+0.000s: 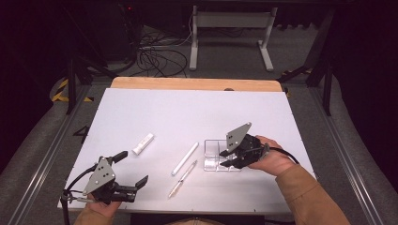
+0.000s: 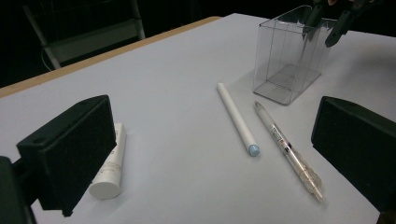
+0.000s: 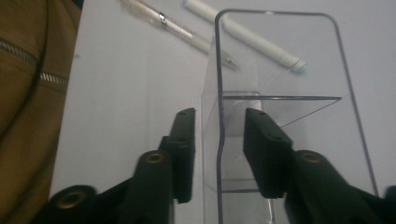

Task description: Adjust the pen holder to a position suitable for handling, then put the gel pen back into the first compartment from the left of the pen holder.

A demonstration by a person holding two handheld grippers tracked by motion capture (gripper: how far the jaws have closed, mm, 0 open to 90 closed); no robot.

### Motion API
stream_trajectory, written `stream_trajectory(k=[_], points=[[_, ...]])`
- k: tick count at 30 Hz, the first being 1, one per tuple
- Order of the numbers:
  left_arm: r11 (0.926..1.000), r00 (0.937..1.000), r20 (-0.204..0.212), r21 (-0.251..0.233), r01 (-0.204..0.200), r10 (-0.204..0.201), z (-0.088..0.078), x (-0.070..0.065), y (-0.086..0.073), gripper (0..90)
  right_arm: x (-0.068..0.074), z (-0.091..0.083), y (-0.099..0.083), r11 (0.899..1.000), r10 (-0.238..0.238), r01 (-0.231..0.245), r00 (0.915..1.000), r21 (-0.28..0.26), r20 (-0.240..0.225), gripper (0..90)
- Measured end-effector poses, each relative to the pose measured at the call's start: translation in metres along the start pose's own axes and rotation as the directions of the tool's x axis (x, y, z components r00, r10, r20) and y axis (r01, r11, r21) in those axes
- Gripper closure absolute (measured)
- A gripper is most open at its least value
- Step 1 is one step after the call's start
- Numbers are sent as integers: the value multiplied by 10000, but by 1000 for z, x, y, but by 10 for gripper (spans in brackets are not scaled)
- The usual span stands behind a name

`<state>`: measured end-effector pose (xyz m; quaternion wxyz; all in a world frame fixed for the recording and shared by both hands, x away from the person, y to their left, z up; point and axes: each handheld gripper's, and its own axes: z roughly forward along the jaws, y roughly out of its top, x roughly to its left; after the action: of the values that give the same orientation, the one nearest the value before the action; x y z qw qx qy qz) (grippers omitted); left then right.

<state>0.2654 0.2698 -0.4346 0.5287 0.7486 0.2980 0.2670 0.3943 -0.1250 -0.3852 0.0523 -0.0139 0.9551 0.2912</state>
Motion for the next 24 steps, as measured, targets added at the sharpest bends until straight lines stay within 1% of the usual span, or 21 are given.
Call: stream_trajectory(k=[1, 2, 3, 4, 6, 7, 12, 14, 15, 16, 19, 21, 22, 23, 24], points=[[10000, 10000, 45, 10, 26, -26, 1, 0, 0, 5, 0, -3, 0, 9997, 117, -116, 9999, -226, 69, 544], [10000, 10000, 74, -3, 52, -52, 1, 0, 1, 5, 1, -6, 0, 9983, 338, -329, 9993, -483, 176, 497], [10000, 9999, 68, -17, 76, -76, 2, 0, 1, 4, 3, -13, -1, 9930, 565, -522, 9977, -1064, 377, 430], [9999, 9999, 87, 13, 141, -141, 2, 0, 2, 4, 3, -13, -1, 9930, 565, -522, 9977, -1064, 377, 430], [9999, 9998, 160, 3, 126, -126, 3, 0, 3, 3, 6, -18, -2, 9859, 751, -640, 9949, -1549, 667, 371], [9999, 9997, 209, -17, 126, -126, 3, 0, 3, 3, 7, -20, -2, 9830, 836, -690, 9933, -1704, 799, 349], [9998, 9993, 302, -31, 215, -214, 4, -1, 5, 3, 10, -25, -7, 9738, 1159, -860, 9842, -2105, 1338, 282], [9996, 9993, 233, -25, 277, -276, 5, -1, 5, 3, 11, -28, -9, 9687, 1258, -879, 9801, -2320, 1538, 275], [9995, 9993, 161, 23, 323, -323, 6, -1, 6, 3, 12, -30, -10, 9656, 1358, -942, 9775, -2422, 1613, 269], [9993, 9993, 60, 64, 357, -357, 7, -1, 6, 3, 13, -31, -11, 9628, 1377, -903, 9749, -2546, 1749, 260], [9994, 9995, -63, 157, 296, -295, 8, -2, 7, 3, 16, -36, -13, 9547, 1558, -883, 9619, -2842, 2245, 218], [9995, 9996, -103, 166, 283, -281, 8, -3, 8, 4, 18, -40, -15, 9429, 1840, -1018, 9529, -3171, 2411, 180], [9994, 9995, -92, 127, 319, -318, 8, -5, 8, 4, 18, -41, -17, 9378, 1940, -1058, 9496, -3308, 2463, 162], [9995, 9995, 33, 68, 324, -325, 8, -5, 9, 5, 18, -42, -18, 9346, 2014, -1084, 9463, -3388, 2527, 143], [9992, 9989, 243, -2, 397, -397, 8, -5, 9, 5, 19, -43, -20, 9316, 2080, -1079, 9414, -3471, 2656, 128]])
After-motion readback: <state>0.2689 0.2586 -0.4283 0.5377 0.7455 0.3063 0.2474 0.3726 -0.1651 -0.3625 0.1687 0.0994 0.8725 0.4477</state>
